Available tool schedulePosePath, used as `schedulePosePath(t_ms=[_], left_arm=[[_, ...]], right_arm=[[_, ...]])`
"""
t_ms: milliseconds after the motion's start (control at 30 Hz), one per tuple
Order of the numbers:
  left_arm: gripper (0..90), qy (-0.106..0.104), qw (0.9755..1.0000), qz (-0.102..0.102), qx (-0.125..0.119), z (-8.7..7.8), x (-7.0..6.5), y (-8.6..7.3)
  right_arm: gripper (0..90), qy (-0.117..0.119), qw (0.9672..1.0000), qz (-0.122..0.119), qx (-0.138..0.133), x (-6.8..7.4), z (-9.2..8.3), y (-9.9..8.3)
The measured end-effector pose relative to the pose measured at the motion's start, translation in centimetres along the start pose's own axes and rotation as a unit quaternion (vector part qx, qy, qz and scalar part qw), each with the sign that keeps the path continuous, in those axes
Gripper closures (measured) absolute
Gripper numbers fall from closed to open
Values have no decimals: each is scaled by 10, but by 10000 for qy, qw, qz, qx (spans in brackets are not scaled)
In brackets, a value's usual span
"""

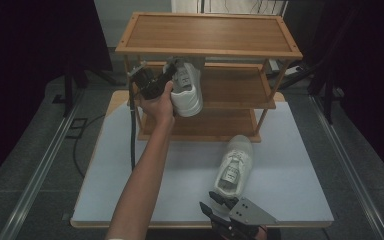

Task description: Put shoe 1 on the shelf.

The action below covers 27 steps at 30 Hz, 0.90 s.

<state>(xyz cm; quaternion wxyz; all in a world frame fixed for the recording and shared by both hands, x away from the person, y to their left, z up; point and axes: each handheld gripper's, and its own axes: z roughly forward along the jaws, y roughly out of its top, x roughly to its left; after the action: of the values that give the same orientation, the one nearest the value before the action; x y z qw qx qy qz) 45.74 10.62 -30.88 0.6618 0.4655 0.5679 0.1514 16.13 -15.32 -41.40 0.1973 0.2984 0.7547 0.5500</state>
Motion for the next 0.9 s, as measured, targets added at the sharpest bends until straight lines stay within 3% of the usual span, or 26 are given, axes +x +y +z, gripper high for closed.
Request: schedulePosePath(t_ms=[200,467,533,567,633,767,800,833,900], left_arm=[[814,120,9999,-7,31,11,1,3],[800,310,9991,-254,-147,20,2,2],[797,339,9992,-206,-96,20,2,2],[792,386,9992,-14,76,18,4,3],[781,377,9992,-111,-6,21,3,3],[756,381,9990,-205,60,24,3,3],[750,380,9991,-110,160,24,5,3],[741,355,9991,-201,118,25,5,3],[735,372,9989,-108,247,26,5,4]], right_arm=[[575,-38,10000,-14,-23,-2,-2,1],[574,-28,10000,-12,-14,-3,-2,0],[574,-26,10000,-21,-11,-3,-2,0],[574,-23,10000,-18,-5,-3,-1,0],[574,-32,10000,-30,-6,-2,-1,0],[574,-28,10000,-35,-3,-2,-1,-1],[574,-39,10000,-30,-6,-2,-1,0],[573,-38,10000,-21,-20,-3,-2,0],[573,-38,10000,-24,-16,-3,-2,0]])
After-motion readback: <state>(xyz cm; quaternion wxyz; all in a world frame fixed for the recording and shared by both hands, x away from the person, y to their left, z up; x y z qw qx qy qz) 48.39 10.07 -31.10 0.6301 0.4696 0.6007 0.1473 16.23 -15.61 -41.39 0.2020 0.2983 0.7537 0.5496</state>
